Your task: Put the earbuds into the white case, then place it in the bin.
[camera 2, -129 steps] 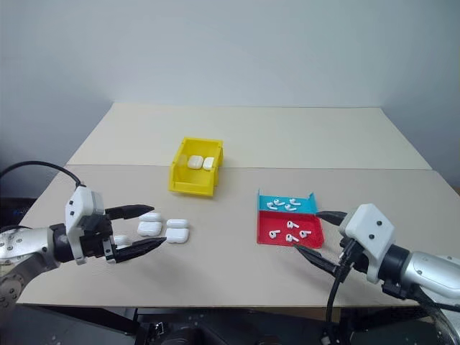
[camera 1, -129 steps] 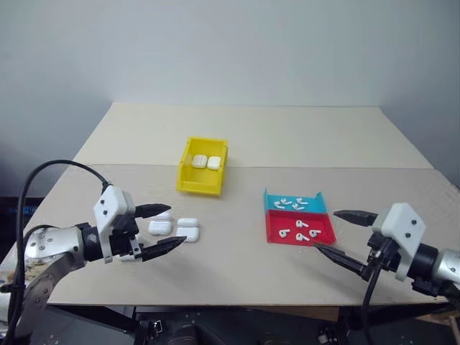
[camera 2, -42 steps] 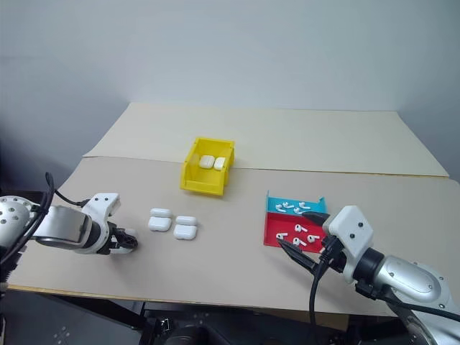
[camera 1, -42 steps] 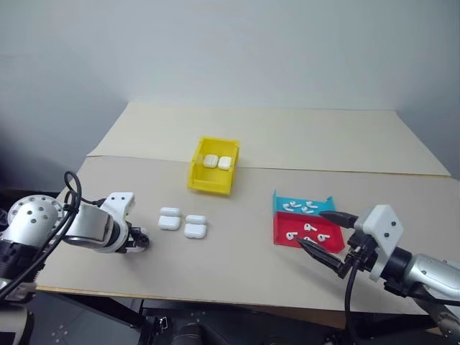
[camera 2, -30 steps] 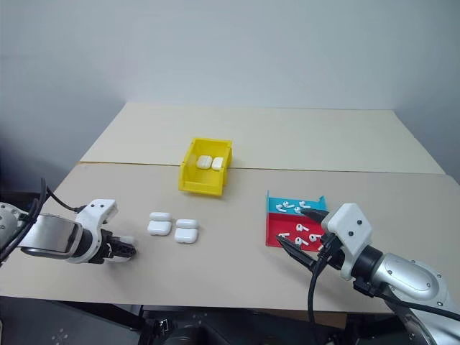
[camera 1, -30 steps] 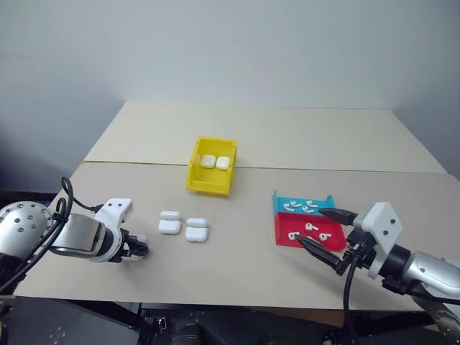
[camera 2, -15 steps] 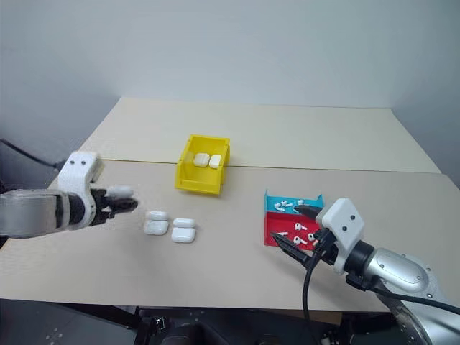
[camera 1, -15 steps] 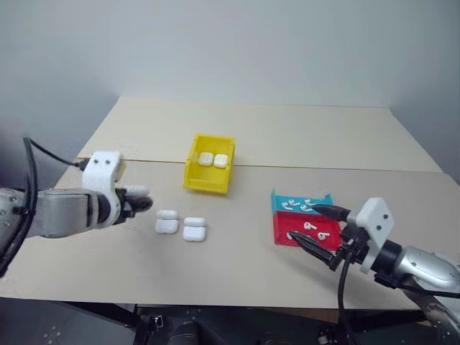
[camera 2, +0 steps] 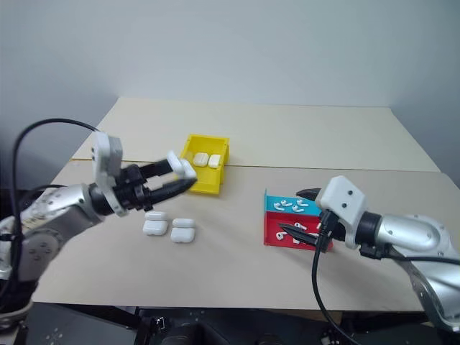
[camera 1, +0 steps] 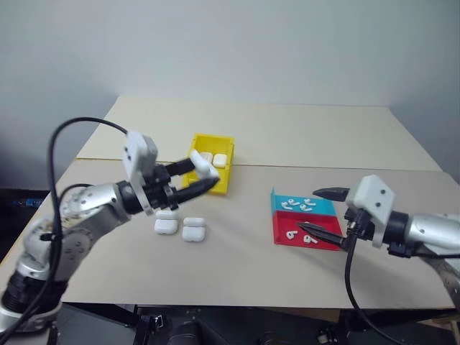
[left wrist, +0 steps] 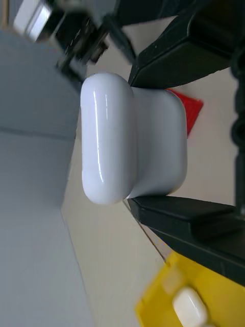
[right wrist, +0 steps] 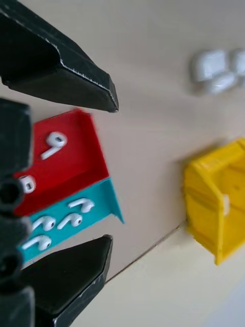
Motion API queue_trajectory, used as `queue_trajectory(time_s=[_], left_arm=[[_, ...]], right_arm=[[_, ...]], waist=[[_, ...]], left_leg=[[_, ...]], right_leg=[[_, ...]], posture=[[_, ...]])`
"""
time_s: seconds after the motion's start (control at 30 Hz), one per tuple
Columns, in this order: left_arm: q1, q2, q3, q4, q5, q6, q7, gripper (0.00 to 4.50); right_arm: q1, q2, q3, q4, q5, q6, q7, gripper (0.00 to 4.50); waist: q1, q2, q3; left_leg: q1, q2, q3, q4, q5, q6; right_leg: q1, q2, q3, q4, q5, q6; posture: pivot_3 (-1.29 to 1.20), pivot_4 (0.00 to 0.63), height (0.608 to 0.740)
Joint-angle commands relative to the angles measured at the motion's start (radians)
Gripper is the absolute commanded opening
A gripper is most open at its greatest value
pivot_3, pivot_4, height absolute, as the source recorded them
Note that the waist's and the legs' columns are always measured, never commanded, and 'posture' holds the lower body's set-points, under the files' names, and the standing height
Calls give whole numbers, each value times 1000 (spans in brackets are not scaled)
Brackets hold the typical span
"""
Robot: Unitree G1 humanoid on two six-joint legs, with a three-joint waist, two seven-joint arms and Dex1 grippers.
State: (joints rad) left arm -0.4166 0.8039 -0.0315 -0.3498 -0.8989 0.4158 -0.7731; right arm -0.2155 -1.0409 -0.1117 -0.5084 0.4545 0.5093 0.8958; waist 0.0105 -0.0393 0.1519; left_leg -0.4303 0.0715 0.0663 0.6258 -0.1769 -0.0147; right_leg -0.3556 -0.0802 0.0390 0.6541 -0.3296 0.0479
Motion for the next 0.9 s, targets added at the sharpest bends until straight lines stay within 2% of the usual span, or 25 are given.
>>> queue_trajectory(time_s=[0.03, 0.2, 0.33, 0.53, 0.73, 0.83, 0.9], left_arm=[[-24, -51, -24, 34, 113, -96, -112, 2789], [-24, -187, -74, 14, 172, -110, -131, 2789], [-9, -259, -104, -16, 202, -118, -157, 2789], [29, -336, -137, -45, 257, -150, -165, 2789], [43, -382, -158, -69, 268, -177, -208, 2789], [47, -408, -158, -79, 266, -170, -197, 2789], [44, -415, -164, -71, 279, -180, -210, 2789]], right_arm=[[-141, -32, 107, 73, -54, -24, 107, 4500], [-358, -6, 349, 213, -210, -66, 272, 4500], [-484, 46, 477, 368, -349, -178, 356, 4500], [-592, 116, 567, 530, -477, -262, 444, 4500], [-634, 144, 613, 602, -550, -307, 538, 4500], [-625, 161, 616, 620, -574, -318, 555, 3895], [-629, 196, 621, 650, -606, -314, 528, 3260]], waist=[[-4, 0, 0], [-6, 1, 1], [-4, 1, 1], [-3, 2, 1], [-1, 3, 2], [0, 3, 2], [-1, 3, 2]], left_leg=[[0, 0, 0, 1, 0, 1], [-2, 1, 0, 2, -1, 2], [-3, 1, 0, 4, -2, 3], [-4, 2, 0, 6, -1, 2], [-4, 2, 0, 7, -1, 2], [-4, 2, 0, 7, -2, 3], [-3, 3, 0, 8, -1, 3]], right_leg=[[0, 0, 1, 0, 0, 0], [-1, 0, 1, 0, 0, 1], [-2, 0, 1, 1, 0, 1], [-2, 1, 1, 2, 0, 1], [-2, 1, 1, 3, 0, 1], [-2, 1, 0, 3, 0, 1], [-2, 2, 0, 4, 0, 1]], posture=[[0, 150, 740], [0, 150, 740], [0, 150, 740], [0, 150, 740], [0, 150, 740], [0, 150, 740], [0, 150, 740]])
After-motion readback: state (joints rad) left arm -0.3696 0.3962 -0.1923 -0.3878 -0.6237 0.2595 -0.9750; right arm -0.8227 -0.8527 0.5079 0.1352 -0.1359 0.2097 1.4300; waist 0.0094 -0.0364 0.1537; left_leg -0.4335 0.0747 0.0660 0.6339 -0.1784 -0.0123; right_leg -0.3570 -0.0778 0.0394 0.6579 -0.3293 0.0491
